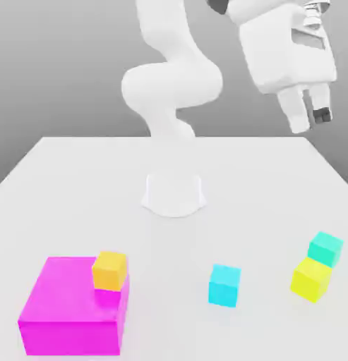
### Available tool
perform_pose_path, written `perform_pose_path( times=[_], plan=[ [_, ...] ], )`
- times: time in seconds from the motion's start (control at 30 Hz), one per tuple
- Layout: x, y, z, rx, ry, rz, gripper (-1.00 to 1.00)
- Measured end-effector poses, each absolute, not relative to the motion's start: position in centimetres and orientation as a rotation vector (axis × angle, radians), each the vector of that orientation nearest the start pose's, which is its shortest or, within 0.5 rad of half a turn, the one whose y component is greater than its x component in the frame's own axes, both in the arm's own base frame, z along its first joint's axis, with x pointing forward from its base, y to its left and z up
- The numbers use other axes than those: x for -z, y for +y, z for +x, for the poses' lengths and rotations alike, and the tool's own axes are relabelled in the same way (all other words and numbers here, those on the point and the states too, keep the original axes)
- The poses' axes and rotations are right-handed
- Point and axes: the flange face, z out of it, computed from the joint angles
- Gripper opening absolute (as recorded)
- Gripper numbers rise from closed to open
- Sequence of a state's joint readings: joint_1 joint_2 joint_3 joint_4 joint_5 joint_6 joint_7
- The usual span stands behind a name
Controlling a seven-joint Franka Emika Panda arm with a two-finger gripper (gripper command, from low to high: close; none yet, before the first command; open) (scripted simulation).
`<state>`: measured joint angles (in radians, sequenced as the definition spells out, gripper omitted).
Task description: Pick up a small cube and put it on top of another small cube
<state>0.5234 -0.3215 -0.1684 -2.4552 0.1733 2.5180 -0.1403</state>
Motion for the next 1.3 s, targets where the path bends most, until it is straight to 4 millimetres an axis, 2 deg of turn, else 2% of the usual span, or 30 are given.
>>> perform_pose_path(
  times=[0.23,0.47,0.7,0.93,0.97,1.17,1.3],
  plan=[
    [-36.4,21.5,42.2,0.353,-1.09,-2.748,0.0],
    [-28.0,26.0,38.1,0.189,-1.654,-2.55,0.0],
    [-20.8,27.4,33.8,0.024,-2.159,-2.266,0.0],
    [-14.4,27.6,33.3,0.004,-2.228,-2.218,0.0],
    [-13.6,27.5,33.2,0.002,-2.227,-2.218,-1.0],
    [-13.3,27.5,33.2,-0.003,-2.226,-2.217,-1.0],
    [-16.0,27.6,33.4,0.003,-2.231,-2.217,-1.0]
  ],
)
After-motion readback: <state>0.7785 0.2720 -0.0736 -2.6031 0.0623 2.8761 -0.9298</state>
